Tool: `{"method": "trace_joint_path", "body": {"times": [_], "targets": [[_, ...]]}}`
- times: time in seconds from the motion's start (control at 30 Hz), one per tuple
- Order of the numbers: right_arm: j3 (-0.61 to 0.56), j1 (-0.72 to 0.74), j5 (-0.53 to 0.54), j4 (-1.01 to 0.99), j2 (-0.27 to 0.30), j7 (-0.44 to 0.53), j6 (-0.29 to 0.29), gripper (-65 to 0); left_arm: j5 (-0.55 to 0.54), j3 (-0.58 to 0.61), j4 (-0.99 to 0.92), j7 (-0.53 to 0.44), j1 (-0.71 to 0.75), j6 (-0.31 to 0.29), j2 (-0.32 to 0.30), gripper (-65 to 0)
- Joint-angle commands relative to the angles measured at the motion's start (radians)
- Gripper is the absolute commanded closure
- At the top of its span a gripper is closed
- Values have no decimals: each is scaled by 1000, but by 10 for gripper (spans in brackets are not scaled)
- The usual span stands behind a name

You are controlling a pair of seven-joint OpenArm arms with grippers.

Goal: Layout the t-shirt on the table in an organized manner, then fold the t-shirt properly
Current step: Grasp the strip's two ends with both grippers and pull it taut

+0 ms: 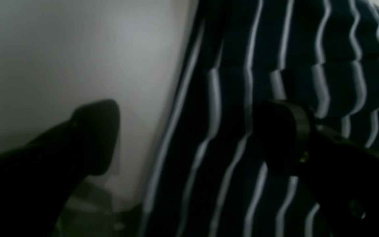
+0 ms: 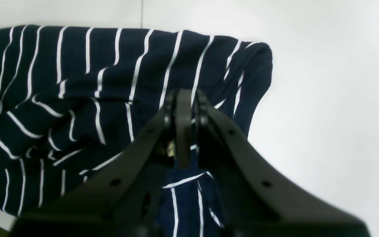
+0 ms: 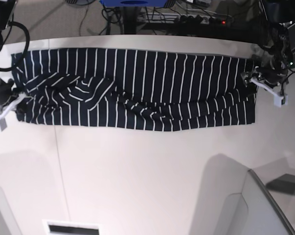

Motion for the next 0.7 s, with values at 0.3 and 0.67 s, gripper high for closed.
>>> {"method": "trace_joint_path", "body": {"times": [0.3,0.67], "targets": [[4,10,13,13,18,19,2,-27,-8,45,-92,-48,-39,-6,7,-321],[4,9,11,13,18,19,2,-27,65,29,-8,-48,-52,-2,-67,0]]}}
